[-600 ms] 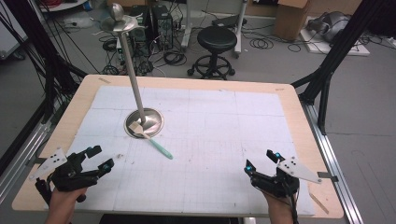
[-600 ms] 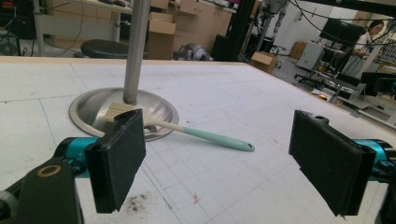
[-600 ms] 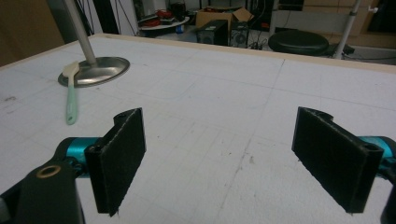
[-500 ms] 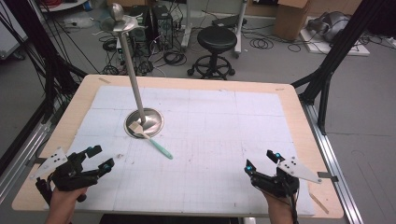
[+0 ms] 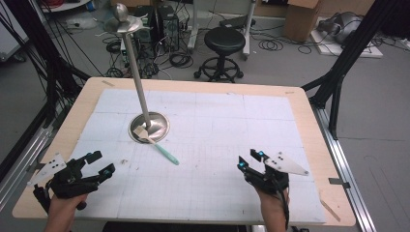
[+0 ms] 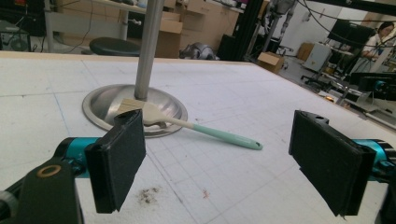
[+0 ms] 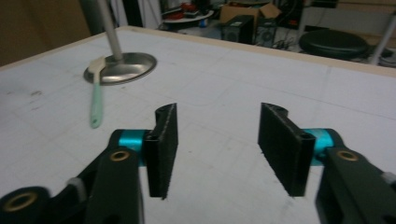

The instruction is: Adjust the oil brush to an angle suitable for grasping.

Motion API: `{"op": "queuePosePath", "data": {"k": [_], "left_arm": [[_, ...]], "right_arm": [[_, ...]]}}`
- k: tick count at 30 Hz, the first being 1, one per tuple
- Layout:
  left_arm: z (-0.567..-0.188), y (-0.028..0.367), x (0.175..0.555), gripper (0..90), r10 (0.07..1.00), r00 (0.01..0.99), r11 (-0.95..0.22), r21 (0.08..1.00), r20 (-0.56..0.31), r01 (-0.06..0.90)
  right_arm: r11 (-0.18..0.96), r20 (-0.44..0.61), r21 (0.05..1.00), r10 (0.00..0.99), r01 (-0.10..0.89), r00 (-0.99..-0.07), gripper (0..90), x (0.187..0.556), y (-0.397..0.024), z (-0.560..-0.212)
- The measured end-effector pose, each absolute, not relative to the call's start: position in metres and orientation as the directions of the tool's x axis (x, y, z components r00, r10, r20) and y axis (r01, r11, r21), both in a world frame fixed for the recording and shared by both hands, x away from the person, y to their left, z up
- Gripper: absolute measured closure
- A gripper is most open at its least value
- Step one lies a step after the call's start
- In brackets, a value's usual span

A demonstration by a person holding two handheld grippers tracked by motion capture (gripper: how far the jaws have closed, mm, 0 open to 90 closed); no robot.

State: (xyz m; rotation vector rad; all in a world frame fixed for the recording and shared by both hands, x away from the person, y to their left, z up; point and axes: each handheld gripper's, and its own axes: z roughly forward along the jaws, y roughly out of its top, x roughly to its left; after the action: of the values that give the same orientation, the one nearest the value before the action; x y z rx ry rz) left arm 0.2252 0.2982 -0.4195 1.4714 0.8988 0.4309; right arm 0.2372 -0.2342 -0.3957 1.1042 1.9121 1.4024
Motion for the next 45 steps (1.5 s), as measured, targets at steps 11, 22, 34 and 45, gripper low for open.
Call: {"op": "queuePosePath", "data": {"k": [11,22,34,45], "left_arm": [[-0.420,0.310,0.226,19.5,0.750,0.601,0.132,0.953,-0.276,0.273],[-0.420,0.317,0.227,19.8,0.756,0.589,0.142,0.950,-0.285,0.278],[-0.421,0.322,0.228,20.1,0.756,0.581,0.161,0.946,-0.302,0.282],[-0.421,0.324,0.228,20.3,0.760,0.572,0.170,0.944,-0.308,0.283]], "right_arm": [[0.259,0.073,0.881,0.753,0.396,-0.654,86.1,0.297,-0.156,-0.419],[0.367,0.060,0.833,0.682,0.413,-0.728,89.6,0.344,-0.068,-0.426],[0.411,0.065,0.819,0.626,0.401,-0.777,86.0,0.363,-0.015,-0.429],[0.511,0.009,0.764,0.603,0.395,-0.798,88.0,0.378,0.015,-0.441]]}}
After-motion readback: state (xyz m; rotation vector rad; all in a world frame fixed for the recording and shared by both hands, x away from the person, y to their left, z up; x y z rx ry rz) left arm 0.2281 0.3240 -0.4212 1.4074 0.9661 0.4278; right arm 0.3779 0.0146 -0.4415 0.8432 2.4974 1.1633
